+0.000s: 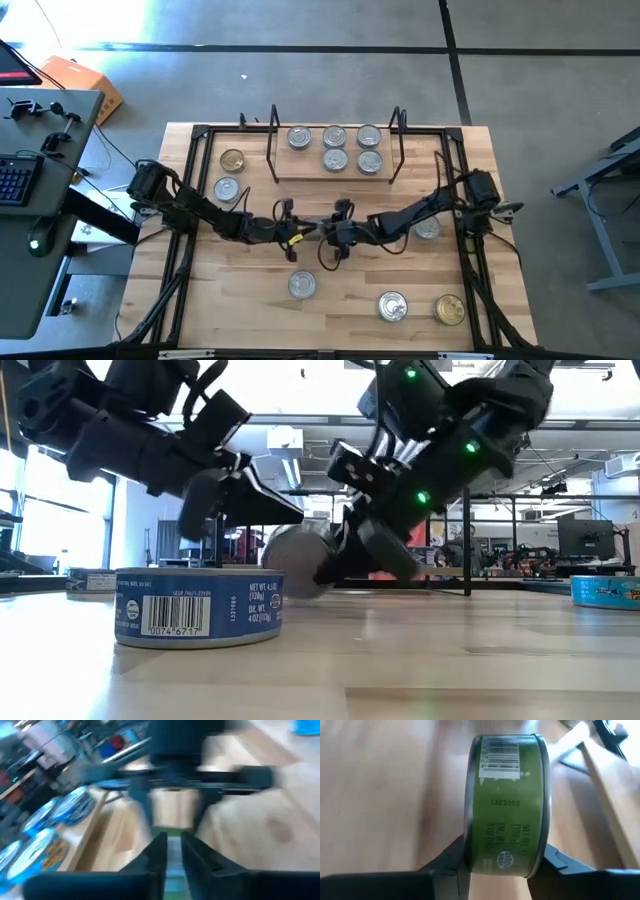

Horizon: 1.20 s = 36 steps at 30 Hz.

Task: Stack canned seafood by type on shelf
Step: Put the green tuna can aligned with the other green tuna can on the shelf

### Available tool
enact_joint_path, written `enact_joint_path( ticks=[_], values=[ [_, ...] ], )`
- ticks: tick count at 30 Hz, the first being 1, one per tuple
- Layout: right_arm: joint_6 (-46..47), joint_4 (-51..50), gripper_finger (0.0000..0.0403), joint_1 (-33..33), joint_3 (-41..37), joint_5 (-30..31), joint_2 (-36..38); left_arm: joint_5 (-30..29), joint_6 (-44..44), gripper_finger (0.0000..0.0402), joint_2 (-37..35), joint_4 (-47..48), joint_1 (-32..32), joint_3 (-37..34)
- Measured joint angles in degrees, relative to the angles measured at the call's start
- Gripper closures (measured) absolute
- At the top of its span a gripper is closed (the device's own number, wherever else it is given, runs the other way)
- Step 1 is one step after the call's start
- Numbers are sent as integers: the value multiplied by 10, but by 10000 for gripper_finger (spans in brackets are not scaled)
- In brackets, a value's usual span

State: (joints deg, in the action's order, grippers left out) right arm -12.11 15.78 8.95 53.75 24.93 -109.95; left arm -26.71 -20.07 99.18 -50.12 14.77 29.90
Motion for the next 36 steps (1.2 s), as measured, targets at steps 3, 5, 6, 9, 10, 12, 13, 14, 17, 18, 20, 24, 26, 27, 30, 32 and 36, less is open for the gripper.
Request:
enact_joint_path(
  ticks=[3,5,6,9,10,12,13,14,17,18,20,24,26,27,30,32,36],
  values=[
    [81,-70,280,-22,25,-11,11,2,-10,307,1,0,5,1],
    [123,-115,280,-32,37,-14,10,0,-11,273,1,-1,3,8],
    [136,-124,280,-35,40,-17,9,0,-13,256,1,0,2,12],
    [138,-116,280,-43,48,-47,7,0,-39,207,1,10,-5,29],
    [135,-114,280,-45,48,-56,7,0,-54,192,1,18,-9,35],
    [132,-110,280,-48,48,-75,6,-3,-75,165,1,40,-18,45],
    [132,-109,280,-49,48,-79,6,-8,-78,154,1,56,-25,50],
    [132,-108,280,-49,48,-80,6,-10,-79,144,1,73,-33,54],
    [122,-107,280,-48,48,-80,6,-2,-64,128,1,129,-54,62],
    [119,-106,280,-48,48,-80,6,5,-58,127,1,145,-60,63],
    [118,-103,280,-47,48,-80,6,7,-42,129,1,171,-69,63],
    [117,-104,280,-47,48,-80,6,11,-26,154,2,178,-74,63],
    [116,-103,280,-47,48,-82,6,19,-26,177,2,174,-74,63],
    [116,-104,280,-47,47,-86,6,22,-24,191,2,174,-74,63],
    [109,-106,279,-47,47,-101,6,37,-7,245,2,174,-75,63],
    [109,-114,255,-47,47,-120,7,42,15,283,0,178,-76,63],
    [147,-152,194,-47,37,-114,8,31,41,285,0,164,-73,52]
  ],
)
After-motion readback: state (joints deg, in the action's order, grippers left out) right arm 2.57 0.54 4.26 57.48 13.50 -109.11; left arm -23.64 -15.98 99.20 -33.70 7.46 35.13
